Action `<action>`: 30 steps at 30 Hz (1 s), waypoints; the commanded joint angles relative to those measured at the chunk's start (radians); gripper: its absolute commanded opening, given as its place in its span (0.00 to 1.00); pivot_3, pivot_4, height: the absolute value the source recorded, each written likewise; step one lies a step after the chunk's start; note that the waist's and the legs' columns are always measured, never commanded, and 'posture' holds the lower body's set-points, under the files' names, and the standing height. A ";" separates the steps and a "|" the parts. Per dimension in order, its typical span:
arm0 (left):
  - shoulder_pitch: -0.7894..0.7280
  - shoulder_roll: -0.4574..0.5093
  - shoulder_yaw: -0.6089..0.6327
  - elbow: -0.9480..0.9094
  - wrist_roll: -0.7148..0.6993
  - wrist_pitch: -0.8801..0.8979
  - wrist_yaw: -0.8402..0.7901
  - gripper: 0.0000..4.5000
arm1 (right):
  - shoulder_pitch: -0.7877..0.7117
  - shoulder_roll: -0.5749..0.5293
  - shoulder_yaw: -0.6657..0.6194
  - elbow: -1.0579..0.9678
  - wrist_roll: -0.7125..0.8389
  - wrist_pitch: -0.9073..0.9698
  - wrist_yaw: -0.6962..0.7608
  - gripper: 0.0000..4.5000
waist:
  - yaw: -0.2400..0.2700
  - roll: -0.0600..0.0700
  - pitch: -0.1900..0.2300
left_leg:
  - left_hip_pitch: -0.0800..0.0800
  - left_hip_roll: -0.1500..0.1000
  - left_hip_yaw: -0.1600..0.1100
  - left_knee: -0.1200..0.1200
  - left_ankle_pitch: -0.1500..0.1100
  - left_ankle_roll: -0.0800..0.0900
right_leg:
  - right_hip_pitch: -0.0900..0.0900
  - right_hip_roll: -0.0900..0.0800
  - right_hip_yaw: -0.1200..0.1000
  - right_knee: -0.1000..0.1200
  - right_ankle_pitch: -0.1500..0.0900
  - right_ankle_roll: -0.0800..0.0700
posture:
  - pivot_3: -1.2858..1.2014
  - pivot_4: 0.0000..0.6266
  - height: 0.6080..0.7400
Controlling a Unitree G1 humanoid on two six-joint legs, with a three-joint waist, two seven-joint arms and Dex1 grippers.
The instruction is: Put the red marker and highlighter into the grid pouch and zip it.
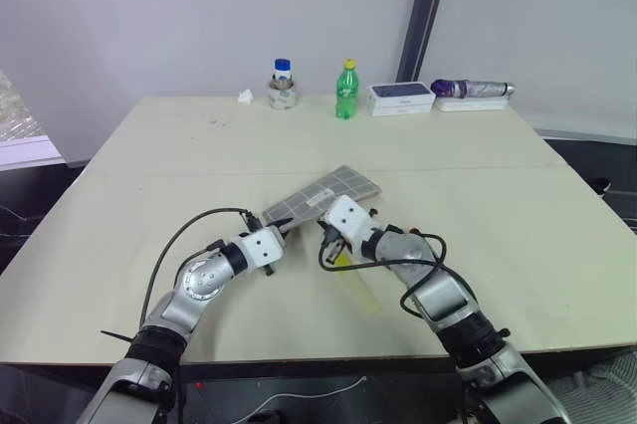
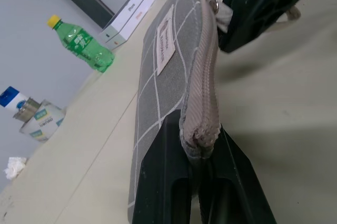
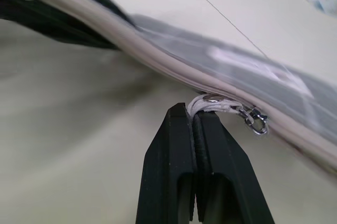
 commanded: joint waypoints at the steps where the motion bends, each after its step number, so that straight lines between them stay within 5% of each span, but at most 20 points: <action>1: -0.032 -0.012 -0.017 0.010 0.015 -0.006 0.009 0.00 | -0.046 -0.009 0.080 -0.085 -0.041 -0.109 0.077 0.01 | -0.001 0.000 0.000 | 0.000 0.000 0.000 0.000 0.000 0.000 | 0.000 0.000 0.000 0.000 0.000 0.000 | 0.52 0.24 1.00; 13: -0.035 -0.006 -0.009 0.005 0.018 -0.026 0.031 0.00 | -0.061 -0.011 0.065 0.012 -0.100 -0.190 0.076 0.01 | -0.001 0.000 0.000 | 0.000 0.000 0.000 0.000 0.000 0.000 | 0.000 0.000 0.000 0.000 0.000 0.000 | 0.52 0.24 1.00; 16: -0.027 0.007 -0.003 0.002 0.013 -0.032 0.037 0.00 | -0.043 -0.030 0.034 0.004 -0.073 -0.185 0.100 0.21 | -0.001 0.000 0.000 | 0.000 0.000 0.000 0.000 0.000 0.000 | 0.000 0.000 0.000 0.000 0.000 0.000 | 0.52 0.24 1.00; 23: -0.040 0.040 0.007 0.009 0.039 -0.056 0.099 0.00 | 0.056 -0.093 -0.035 -0.104 -0.019 -0.127 0.146 0.99 | 0.001 0.000 0.000 | 0.000 0.000 0.000 0.000 0.000 0.000 | 0.000 0.000 0.000 0.000 0.000 0.000 | 0.52 0.24 1.00; 30: -0.027 0.063 0.003 0.008 0.070 -0.095 0.156 0.00 | 0.272 -0.165 -0.245 -0.369 0.151 0.057 0.159 0.99 | 0.003 0.000 0.000 | 0.000 0.000 0.000 0.000 0.000 0.000 | 0.001 0.000 0.000 -0.001 0.000 0.000 | 0.52 0.24 1.00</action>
